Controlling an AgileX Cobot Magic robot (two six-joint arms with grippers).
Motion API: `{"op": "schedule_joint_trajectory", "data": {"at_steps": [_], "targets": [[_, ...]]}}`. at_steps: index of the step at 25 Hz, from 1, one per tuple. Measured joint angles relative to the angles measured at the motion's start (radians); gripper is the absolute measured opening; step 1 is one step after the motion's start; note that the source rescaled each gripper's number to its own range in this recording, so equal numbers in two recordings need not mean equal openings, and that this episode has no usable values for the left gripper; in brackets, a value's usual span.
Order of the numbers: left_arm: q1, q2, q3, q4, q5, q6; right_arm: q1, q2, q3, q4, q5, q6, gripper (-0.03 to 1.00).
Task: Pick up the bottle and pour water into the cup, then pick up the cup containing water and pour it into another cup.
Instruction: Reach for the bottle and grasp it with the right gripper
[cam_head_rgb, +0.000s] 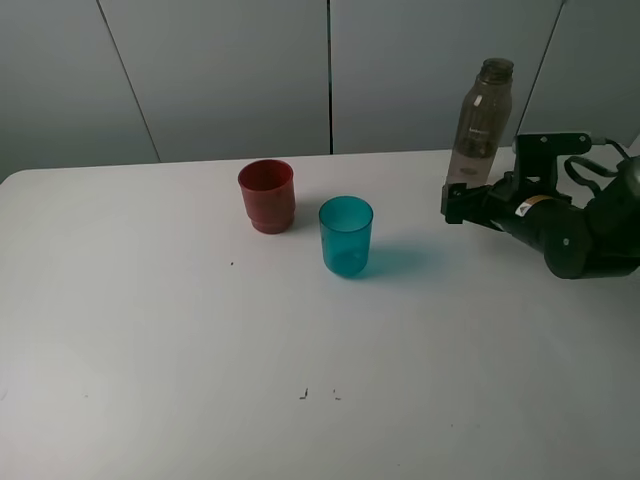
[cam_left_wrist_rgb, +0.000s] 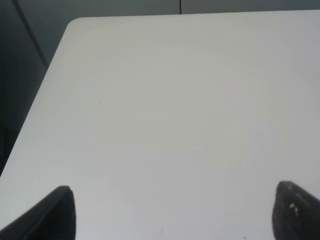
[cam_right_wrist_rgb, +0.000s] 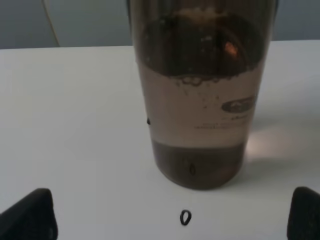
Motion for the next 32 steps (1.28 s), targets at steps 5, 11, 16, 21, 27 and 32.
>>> {"op": "schedule_joint_trajectory", "data": {"at_steps": [5,11,16,21,27,32], "targets": [[0.0,0.0,0.0,0.0,0.0,-0.002,0.0,0.027,-0.038,0.012,-0.103,-0.046,1.0],[0.0,0.0,0.0,0.0,0.0,-0.002,-0.028,0.047,-0.105,0.016,-0.113,-0.058,1.0],[0.0,0.0,0.0,0.0,0.0,-0.002,-0.048,0.05,-0.129,0.003,-0.108,-0.06,1.0],[0.0,0.0,0.0,0.0,0.0,-0.002,-0.051,0.084,-0.156,-0.071,-0.097,-0.04,1.0],[0.0,0.0,0.0,0.0,0.0,-0.002,-0.051,0.136,-0.212,-0.084,-0.086,-0.036,1.0],[0.0,0.0,0.0,0.0,0.0,-0.002,-0.051,0.187,-0.278,-0.086,-0.083,-0.036,1.0]]}}
